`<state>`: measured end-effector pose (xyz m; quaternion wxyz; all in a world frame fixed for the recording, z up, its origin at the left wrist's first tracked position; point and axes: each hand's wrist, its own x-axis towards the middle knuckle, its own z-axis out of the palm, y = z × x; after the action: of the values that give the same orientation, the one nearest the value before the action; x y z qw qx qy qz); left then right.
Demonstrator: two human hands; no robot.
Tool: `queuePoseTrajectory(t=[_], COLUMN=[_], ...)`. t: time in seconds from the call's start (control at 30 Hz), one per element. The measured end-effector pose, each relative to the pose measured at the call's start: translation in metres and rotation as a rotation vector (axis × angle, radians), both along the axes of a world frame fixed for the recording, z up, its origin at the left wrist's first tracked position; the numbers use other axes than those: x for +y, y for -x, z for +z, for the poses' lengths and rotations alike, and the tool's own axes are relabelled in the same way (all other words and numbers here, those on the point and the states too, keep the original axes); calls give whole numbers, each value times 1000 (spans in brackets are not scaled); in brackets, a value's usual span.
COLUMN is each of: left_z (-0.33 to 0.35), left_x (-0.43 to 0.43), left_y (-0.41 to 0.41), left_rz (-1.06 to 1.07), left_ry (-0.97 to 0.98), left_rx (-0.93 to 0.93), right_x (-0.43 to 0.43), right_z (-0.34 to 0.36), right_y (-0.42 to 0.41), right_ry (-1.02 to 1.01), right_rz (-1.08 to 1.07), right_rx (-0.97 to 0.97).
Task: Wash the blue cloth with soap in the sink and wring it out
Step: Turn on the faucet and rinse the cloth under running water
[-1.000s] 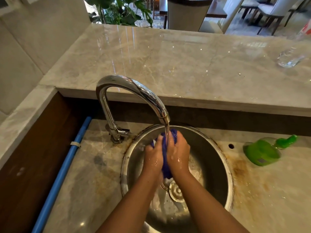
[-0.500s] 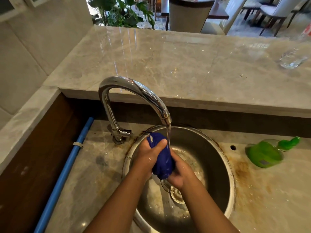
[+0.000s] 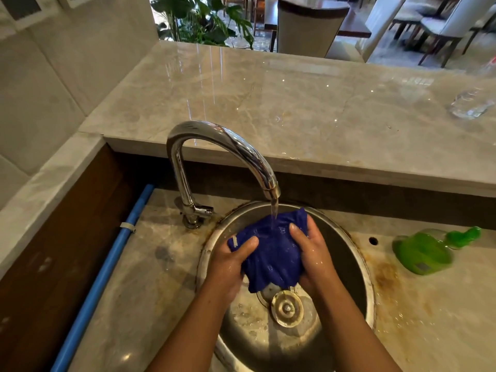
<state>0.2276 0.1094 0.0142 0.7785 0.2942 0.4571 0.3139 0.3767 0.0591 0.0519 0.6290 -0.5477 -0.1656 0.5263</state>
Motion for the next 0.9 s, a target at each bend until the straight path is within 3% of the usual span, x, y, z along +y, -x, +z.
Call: queuePoseTrajectory(t=[0.07, 0.13, 0.27, 0.4, 0.5, 0.6, 0.73, 0.9], left_z=[-1, -2, 13, 24, 24, 24, 22, 27], left_x=[1, 4, 6, -1, -5, -7, -3, 2], left_y=[4, 6, -3, -19, -23, -26, -21, -18], left_rz=[-4, -65, -199, -145, -84, -88, -208, -261], left_ry=[43, -61, -572, -914, -967, -1033, -790, -784], left_rx=[-115, 3, 373, 533, 565, 585, 454, 490], right_x=[-3, -6, -10, -14, -17, -19, -20, -13], right_z=[2, 4, 1, 1, 0, 1, 5, 15], right_y=[-7, -12, -13, -12, -12, -10, -12, -16], right_ry=[-27, -43, -26, -22, -26, -33, -15, 77], right_rz=[70, 135, 201, 210, 196, 233, 308, 547], right_rx=[-62, -124, -194, -222, -195, -286, -449, -639])
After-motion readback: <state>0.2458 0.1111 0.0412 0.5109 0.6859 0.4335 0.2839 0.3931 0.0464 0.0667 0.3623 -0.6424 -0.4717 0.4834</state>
